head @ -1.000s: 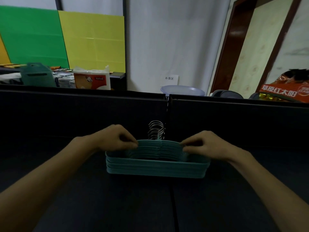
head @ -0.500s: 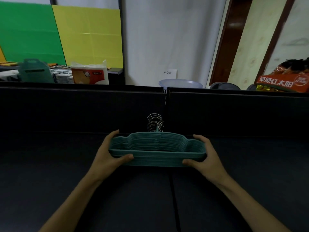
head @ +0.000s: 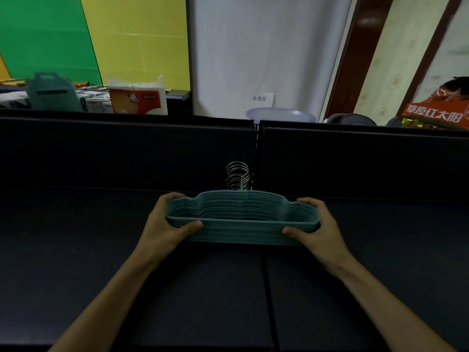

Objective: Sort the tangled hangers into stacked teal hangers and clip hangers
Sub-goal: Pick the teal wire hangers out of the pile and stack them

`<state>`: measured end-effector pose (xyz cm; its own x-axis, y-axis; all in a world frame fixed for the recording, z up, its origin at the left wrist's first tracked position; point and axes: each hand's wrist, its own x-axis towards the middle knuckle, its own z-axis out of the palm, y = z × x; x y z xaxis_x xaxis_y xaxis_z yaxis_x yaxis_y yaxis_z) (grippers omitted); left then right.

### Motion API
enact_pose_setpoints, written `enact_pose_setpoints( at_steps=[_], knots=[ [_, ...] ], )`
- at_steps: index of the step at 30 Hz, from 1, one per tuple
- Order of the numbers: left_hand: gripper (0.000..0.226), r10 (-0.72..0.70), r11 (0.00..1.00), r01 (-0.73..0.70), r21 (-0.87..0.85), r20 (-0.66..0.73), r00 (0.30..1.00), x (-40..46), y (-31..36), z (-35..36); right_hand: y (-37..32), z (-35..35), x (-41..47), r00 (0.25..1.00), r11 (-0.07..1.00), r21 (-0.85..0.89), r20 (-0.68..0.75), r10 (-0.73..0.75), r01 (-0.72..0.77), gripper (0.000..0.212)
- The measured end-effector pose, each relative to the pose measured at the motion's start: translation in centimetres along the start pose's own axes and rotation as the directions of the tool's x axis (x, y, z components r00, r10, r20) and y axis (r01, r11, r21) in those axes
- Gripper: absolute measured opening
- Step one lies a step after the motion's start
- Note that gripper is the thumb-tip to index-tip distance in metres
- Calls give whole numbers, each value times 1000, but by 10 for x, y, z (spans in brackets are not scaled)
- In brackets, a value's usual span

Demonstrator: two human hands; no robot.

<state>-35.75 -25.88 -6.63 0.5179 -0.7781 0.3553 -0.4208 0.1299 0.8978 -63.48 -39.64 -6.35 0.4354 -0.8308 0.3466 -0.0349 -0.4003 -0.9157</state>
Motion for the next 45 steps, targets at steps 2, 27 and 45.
enact_pose_setpoints(
  at_steps=[2,27,45],
  knots=[
    [64,6,1000,-6,19,6,1000,-1,0,-1,0,0,-1,1000,1000,1,5,-2,2,67],
    [76,22,1000,-23,6,19,1000,-2,-7,-2,0,0,-7,1000,992,-124,-18,-21,19,86],
    [94,60,927,-121,356,178,982,0,-10,-19,6,-7,-10,998,940,-339,63,-7,28,94]
  ],
)
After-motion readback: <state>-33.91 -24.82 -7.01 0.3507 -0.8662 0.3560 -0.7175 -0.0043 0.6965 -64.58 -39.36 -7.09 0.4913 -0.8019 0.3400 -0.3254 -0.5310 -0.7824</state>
